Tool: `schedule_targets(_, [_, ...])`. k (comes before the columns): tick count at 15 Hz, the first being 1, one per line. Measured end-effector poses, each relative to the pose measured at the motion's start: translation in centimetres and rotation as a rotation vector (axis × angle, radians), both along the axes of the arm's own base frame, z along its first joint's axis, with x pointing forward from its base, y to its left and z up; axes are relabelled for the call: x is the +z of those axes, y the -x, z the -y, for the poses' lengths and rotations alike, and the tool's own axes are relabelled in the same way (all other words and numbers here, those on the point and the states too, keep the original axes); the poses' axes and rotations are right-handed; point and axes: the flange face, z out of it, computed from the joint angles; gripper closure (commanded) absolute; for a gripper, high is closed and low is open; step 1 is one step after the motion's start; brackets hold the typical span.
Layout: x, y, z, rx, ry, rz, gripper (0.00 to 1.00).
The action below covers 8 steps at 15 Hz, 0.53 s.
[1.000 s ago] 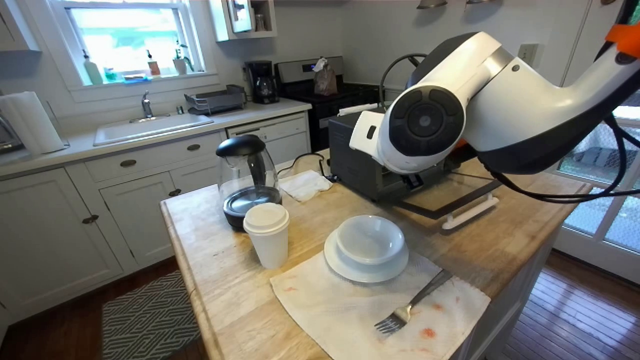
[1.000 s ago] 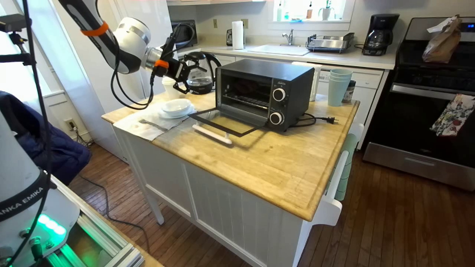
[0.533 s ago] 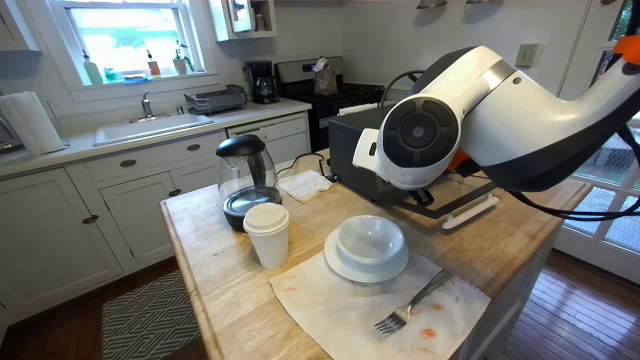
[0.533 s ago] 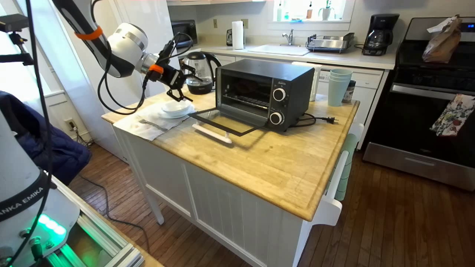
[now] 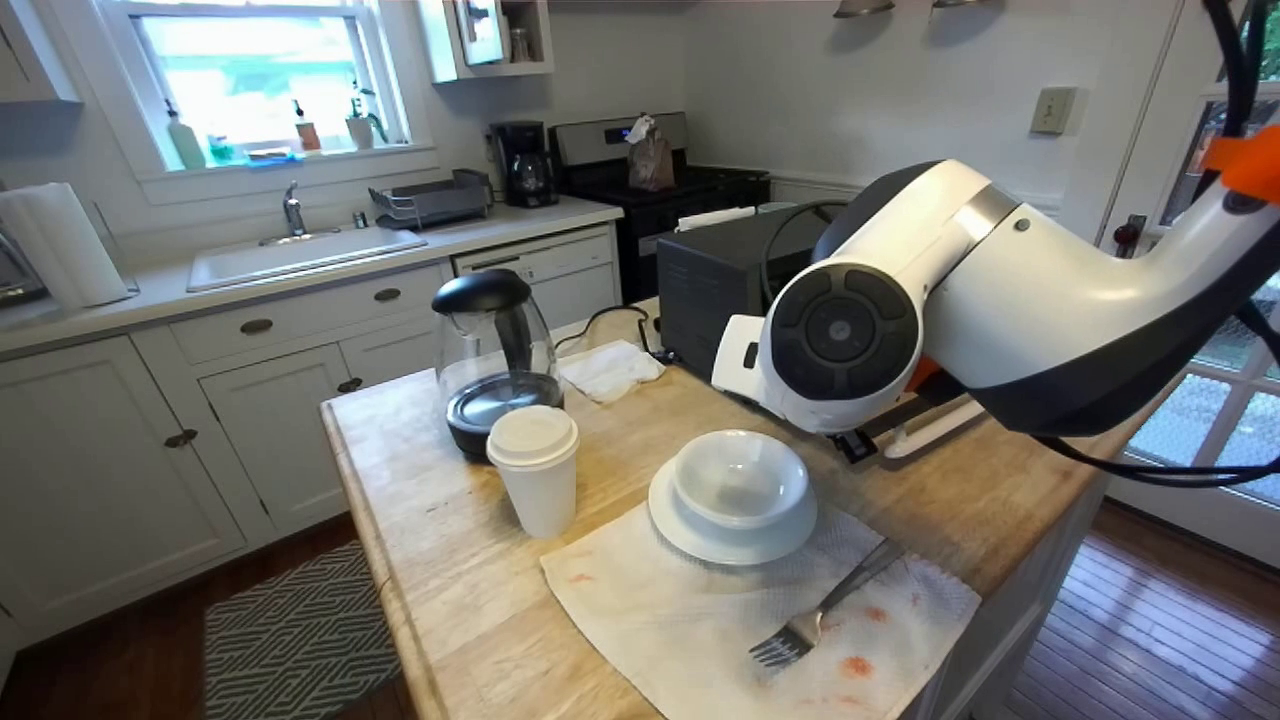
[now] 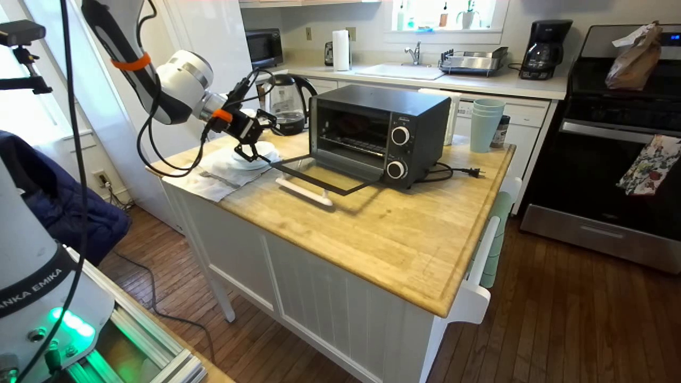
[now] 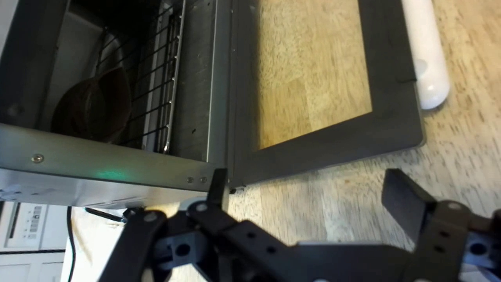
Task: Remove the bowl from the oven then close the oven
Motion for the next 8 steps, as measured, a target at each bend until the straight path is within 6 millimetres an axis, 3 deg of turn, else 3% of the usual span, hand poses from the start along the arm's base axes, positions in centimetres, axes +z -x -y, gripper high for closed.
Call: schedule_targets(8, [-2.6,0.6,0.6,0.006,0.033,-0.040,0.00])
